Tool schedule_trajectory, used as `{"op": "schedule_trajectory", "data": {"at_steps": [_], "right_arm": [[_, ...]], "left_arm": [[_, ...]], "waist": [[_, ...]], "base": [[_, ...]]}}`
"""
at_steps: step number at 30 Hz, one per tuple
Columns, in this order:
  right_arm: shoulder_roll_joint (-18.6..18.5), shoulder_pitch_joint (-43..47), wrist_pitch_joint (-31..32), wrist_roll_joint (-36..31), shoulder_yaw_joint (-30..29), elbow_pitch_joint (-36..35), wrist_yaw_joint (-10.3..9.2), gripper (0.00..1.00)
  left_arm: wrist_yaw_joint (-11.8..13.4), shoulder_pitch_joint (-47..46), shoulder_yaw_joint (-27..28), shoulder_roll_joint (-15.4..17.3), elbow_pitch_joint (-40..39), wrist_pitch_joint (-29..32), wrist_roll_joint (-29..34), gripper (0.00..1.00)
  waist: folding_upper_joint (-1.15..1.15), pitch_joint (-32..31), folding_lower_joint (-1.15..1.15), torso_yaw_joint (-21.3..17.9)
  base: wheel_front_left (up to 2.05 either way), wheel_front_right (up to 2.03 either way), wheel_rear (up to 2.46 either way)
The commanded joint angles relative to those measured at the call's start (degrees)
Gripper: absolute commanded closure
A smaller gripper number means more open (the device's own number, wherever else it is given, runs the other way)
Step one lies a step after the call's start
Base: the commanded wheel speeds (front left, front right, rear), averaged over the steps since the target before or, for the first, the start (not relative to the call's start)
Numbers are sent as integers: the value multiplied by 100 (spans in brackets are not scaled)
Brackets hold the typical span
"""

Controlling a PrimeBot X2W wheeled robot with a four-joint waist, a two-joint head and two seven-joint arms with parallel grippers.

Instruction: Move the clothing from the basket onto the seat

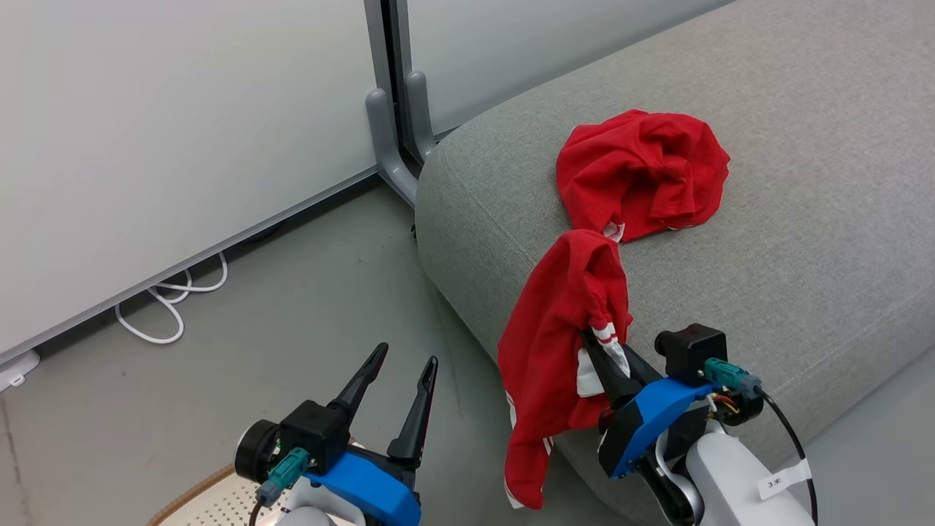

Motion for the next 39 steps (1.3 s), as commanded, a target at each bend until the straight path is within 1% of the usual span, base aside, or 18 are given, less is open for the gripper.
{"op": "schedule_trajectory", "data": {"at_steps": [1,9,13,16,20,26,30,31,34,39], "right_arm": [[12,60,-39,44,-25,-34,3,100],[19,71,-53,12,-128,-32,3,100],[2,-188,-29,3,-212,-111,3,100],[-152,-455,32,-80,-316,-172,3,100],[-389,-937,120,-156,-622,-311,3,100],[-784,-1806,325,-53,-1348,-607,3,100],[-1116,-2333,543,-83,-1875,-898,2,100],[-1116,-2333,543,-83,-1875,-898,2,100],[-1456,-2716,724,-150,-2395,-1104,2,100],[-1917,-3213,901,-312,-3339,-1361,2,100]], "left_arm": [[-13,-66,5,24,11,-15,9,0],[-13,-109,-68,48,42,-15,-17,0],[-13,-158,-49,77,10,-15,4,0],[-13,-212,-72,96,-16,-15,39,0],[-13,-361,-123,142,-39,-15,69,0],[-13,-687,-162,252,-146,-15,138,0],[-13,-979,-213,326,-245,-15,194,0],[-13,-979,-213,326,-245,-15,194,0],[-13,-1218,-246,382,-332,-15,224,0],[-13,-1583,-306,510,-484,-15,284,0]], "waist": [[0,0,0,-3],[0,16,0,94],[0,114,0,146],[0,224,0,200],[0,451,0,324],[0,988,0,535],[0,1446,0,761],[0,1446,0,761],[0,1813,0,935],[0,2383,0,1211]], "base": [[0,0,0],[0,0,0],[0,0,0],[0,0,0],[0,0,0],[0,0,0],[0,0,0],[0,0,0],[0,0,0],[0,0,0]]}}
